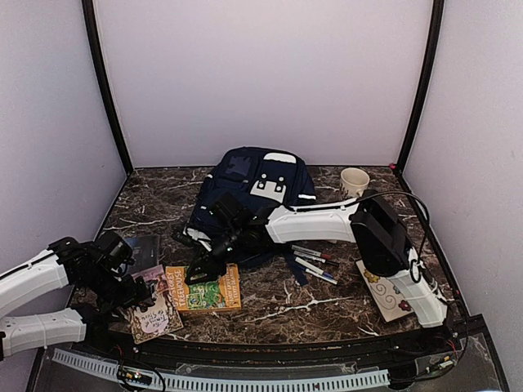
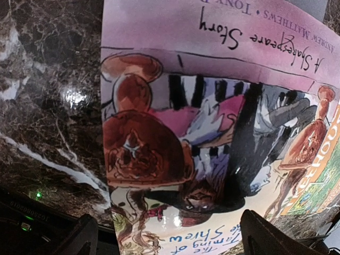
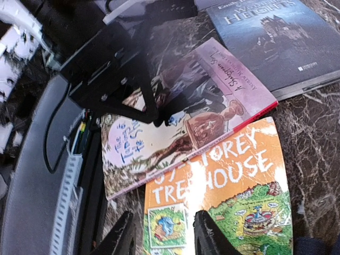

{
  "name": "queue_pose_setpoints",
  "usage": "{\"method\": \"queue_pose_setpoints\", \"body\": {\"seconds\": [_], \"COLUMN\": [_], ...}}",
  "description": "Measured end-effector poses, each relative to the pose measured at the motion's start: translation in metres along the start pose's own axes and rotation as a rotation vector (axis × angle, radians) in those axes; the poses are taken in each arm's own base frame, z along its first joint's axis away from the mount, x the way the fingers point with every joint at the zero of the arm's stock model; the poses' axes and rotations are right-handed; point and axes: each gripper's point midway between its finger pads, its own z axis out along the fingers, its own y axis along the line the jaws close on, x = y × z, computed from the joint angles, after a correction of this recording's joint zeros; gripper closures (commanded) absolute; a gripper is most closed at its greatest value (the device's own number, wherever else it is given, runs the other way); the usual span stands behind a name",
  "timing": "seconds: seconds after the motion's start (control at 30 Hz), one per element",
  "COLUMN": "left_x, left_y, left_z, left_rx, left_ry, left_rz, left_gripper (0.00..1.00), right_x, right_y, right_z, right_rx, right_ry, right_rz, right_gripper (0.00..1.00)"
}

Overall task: Pack the student bag
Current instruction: Move the book to the book.

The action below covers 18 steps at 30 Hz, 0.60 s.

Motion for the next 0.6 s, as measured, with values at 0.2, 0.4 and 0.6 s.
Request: {"method": "queue_pose_setpoints", "body": {"seconds": [0.2,0.4,0.6], "left_x": [-0.004,-0.003,-0.011], "left_y": [-0.012,-0.027,-0.056], "left_z": [0.006,0.017,0.000], "left_rx": [0.084,0.190,0.312], "left_ry": [-0.025,-0.016,-0.063], "left_rz": [-0.011,0.006,0.070], "left_gripper": [0.07,0.11,0.12], "right_x": [-0.005,-0.004,0.002], "right_y": [0.000,-0.007,-0.021], "right_z": [0.014,0.034,0.049], "right_rx": [-0.070,-0.116,-0.114], "right_ry": [-0.043,-0.073,-0.062], "right_rz": [0.032,0.047,0.082], "right_gripper": [0.87,0.88,0.83]}}
